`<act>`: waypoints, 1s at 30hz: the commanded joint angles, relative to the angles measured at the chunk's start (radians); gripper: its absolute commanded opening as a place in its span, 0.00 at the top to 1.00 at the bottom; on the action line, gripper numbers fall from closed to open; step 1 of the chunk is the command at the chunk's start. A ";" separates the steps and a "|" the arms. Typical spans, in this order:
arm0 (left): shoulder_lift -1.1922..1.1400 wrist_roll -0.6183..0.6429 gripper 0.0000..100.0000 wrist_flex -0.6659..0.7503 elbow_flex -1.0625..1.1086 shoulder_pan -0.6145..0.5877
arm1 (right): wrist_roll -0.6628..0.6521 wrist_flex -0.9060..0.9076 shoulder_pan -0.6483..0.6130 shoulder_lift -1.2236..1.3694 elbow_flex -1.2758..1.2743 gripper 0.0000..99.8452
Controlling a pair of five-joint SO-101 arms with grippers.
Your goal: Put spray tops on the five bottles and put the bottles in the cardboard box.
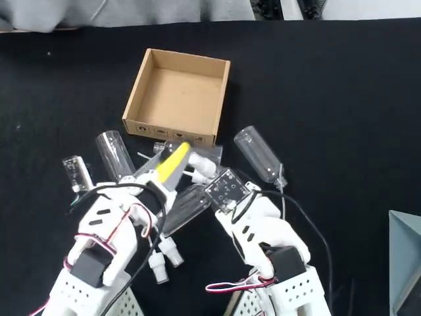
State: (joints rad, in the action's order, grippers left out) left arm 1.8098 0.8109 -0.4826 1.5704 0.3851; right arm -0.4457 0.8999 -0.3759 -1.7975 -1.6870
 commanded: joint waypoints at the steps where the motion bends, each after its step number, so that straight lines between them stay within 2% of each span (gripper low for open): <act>1: 0.012 -0.011 0.81 -0.118 -0.143 -0.062 | 0.051 -0.052 0.049 -0.101 0.005 0.97; 10: 0.012 -0.012 0.81 -0.146 -0.114 -0.165 | 0.181 -0.123 0.058 -0.101 0.008 0.97; 18: 0.012 -0.015 0.81 -0.144 -0.051 -0.170 | 0.215 -0.181 0.055 -0.101 0.005 0.97; 26: 0.012 -0.017 0.81 0.074 0.117 -0.177 | 0.212 -0.192 0.026 -0.102 0.005 0.97; 30: 0.012 -0.017 0.81 0.095 0.131 -0.166 | 0.209 -0.192 -0.049 -0.104 0.005 0.97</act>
State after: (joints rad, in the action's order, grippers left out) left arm 1.8098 0.8048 -0.4289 1.6717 0.2163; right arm -0.2371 0.7357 -0.3621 -1.7975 -1.6870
